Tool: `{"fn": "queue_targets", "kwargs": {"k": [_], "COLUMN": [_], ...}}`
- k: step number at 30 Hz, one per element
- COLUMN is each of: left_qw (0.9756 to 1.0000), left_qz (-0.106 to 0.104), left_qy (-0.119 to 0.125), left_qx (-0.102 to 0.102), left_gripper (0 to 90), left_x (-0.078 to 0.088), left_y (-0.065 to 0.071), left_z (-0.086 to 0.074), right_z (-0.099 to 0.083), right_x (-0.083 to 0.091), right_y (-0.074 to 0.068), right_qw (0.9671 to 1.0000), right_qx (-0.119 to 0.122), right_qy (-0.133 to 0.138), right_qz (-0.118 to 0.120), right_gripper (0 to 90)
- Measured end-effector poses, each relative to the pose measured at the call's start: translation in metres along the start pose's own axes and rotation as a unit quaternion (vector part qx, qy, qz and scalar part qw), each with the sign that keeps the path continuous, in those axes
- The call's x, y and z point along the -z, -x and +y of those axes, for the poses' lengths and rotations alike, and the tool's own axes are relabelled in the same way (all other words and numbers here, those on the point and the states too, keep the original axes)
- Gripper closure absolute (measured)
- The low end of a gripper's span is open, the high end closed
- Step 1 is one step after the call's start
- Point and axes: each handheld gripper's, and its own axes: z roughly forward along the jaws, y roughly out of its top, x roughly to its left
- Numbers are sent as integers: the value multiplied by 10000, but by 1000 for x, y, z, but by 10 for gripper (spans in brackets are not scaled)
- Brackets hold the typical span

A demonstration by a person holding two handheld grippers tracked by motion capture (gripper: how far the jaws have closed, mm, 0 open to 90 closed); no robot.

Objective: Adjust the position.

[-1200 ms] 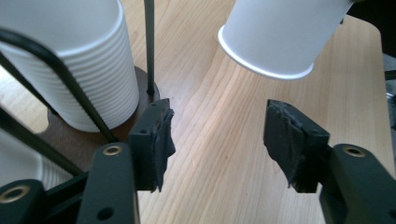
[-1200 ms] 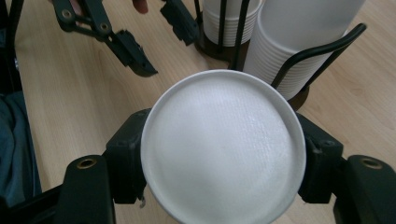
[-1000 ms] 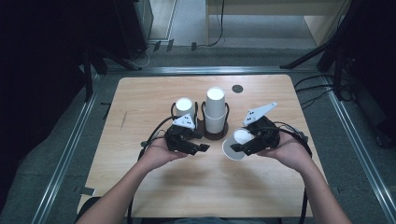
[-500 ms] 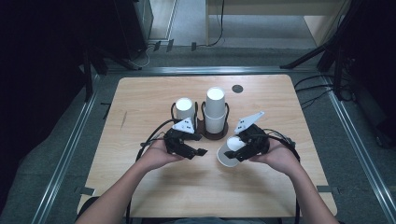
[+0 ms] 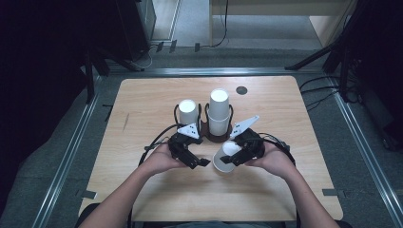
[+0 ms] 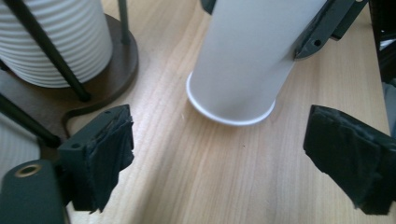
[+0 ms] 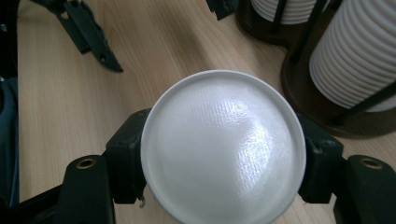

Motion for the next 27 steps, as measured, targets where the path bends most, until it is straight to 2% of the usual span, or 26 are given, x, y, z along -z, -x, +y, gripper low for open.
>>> {"fn": "queue_targets", "kwargs": {"k": [7,10,21,25,27], "left_qw": [9998,9998,9997,9995,9993], "left_qz": [-103,-112,-150,-189,-223], "left_qy": [-8,-75,169,243,287], "left_qx": [154,112,41,-13,-67], "left_gripper": [43,43,45,70,136], "left_x": [-7,-10,-18,-19,-18], "left_y": [0,2,11,12,12], "left_z": [-5,-6,-5,-4,-4], "right_z": [13,18,31,33,34], "right_x": [-7,-9,-6,-5,-3], "right_y": [-3,-5,-11,-13,-13], "right_qw": [9996,9992,9974,9966,9958], "right_qx": [105,143,180,206,168], "right_qy": [154,217,468,545,639], "right_qz": [226,293,526,585,635], "right_gripper": [320,320,321,321,322]}}
